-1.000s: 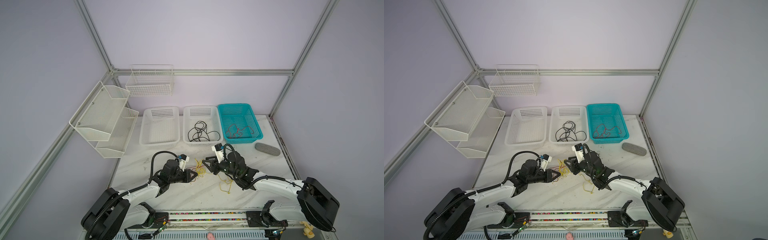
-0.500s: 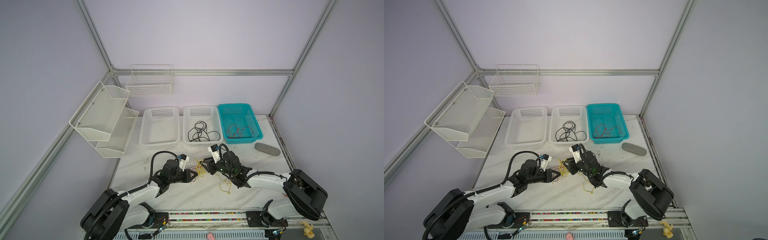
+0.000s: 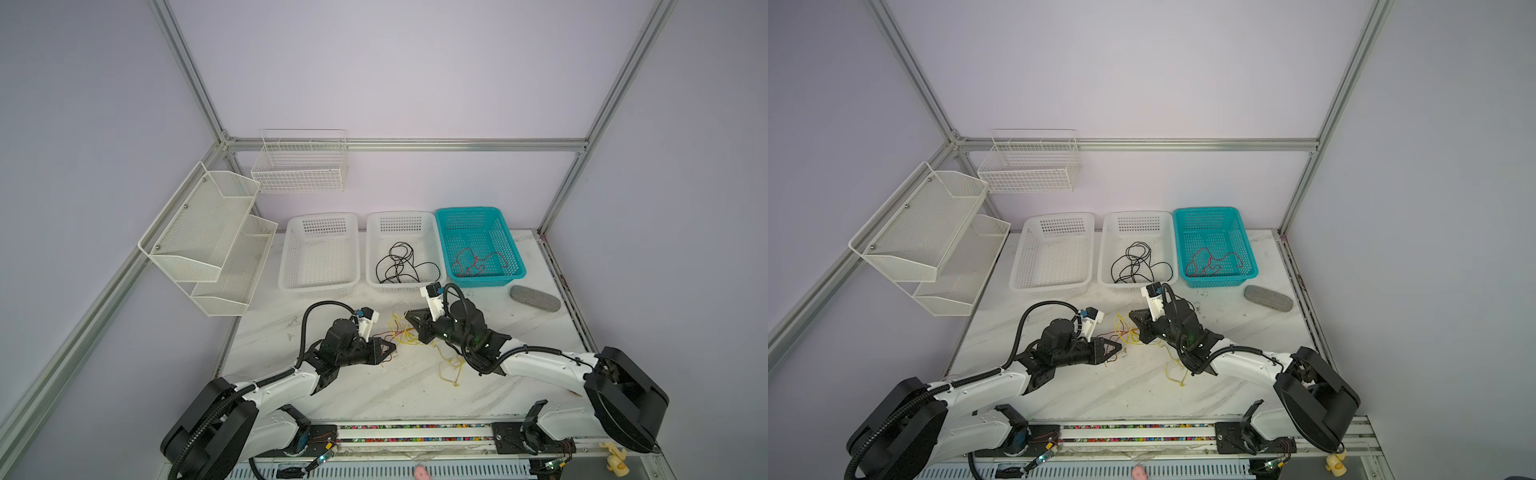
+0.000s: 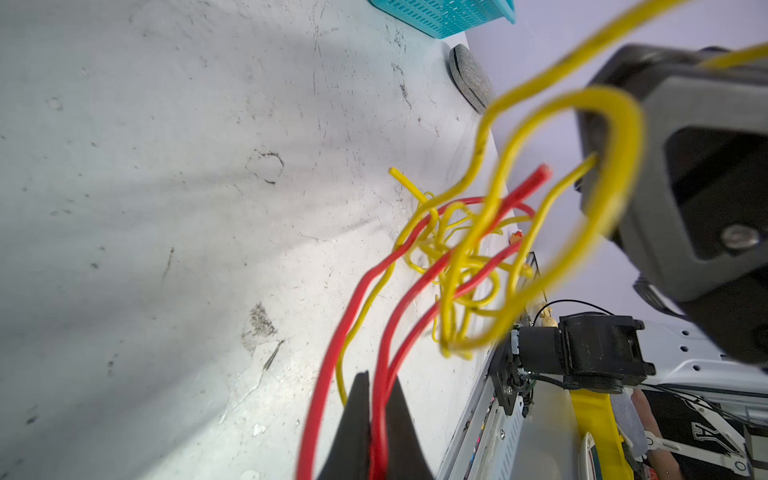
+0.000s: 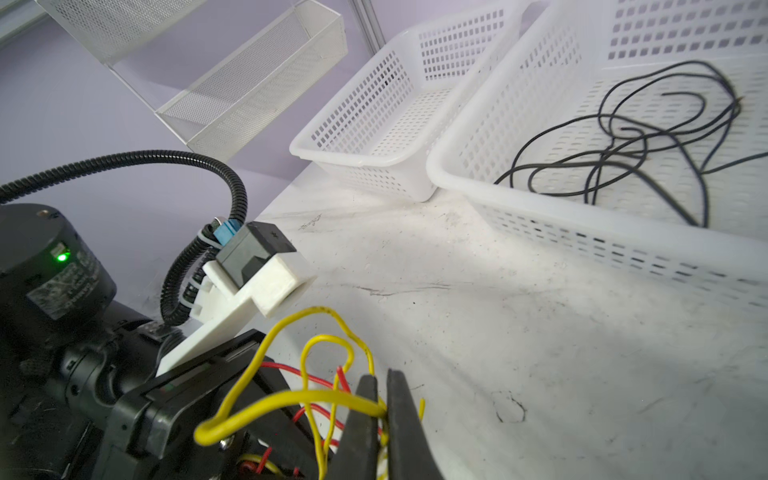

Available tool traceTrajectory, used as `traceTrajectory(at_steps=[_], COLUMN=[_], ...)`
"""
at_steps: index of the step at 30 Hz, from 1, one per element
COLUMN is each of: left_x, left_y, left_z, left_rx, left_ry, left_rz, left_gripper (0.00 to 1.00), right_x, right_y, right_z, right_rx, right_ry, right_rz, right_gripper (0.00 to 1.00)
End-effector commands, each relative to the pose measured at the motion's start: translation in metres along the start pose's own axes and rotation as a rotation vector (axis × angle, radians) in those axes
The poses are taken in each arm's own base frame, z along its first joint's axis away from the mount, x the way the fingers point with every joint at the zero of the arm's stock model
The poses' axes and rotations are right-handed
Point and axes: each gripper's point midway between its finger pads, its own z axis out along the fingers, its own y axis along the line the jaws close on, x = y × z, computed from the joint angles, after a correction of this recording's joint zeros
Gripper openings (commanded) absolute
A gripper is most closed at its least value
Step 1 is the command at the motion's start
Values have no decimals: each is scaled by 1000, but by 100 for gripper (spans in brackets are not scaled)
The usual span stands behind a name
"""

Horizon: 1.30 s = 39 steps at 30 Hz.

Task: Untangle the cables

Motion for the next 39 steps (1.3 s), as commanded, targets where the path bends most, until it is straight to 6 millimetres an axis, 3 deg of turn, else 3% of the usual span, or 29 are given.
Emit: traceTrajectory(at_steps=[1,7,16,26,31,39], left_x=[5,13,25,26,15,-1], left_y=[9,23,42,46,32,11], left_z=[-1,1,4,5,-1,-25], left_rx=[-44,-93,-167,-179,-140,-91], left_ry=[10,35,85,79,33,-83], left_rz=[21,5,-4,-6,10,52], left_gripper=[0,0,0,0,21,33], right_x=[-36,-49,-106,-149,-148,-152], right_y=[-9,-14,-10,4,9,17], right_z=[-17,-38,-94,-131,-129,-136], right_rx=[128,197,288,308,280,254], right_ry=[-67,-65,-221,-299,-278,-279], right_rz=[-46,-71,-48,-42,-47,-50], right_gripper=[4,0,0,0,0,0])
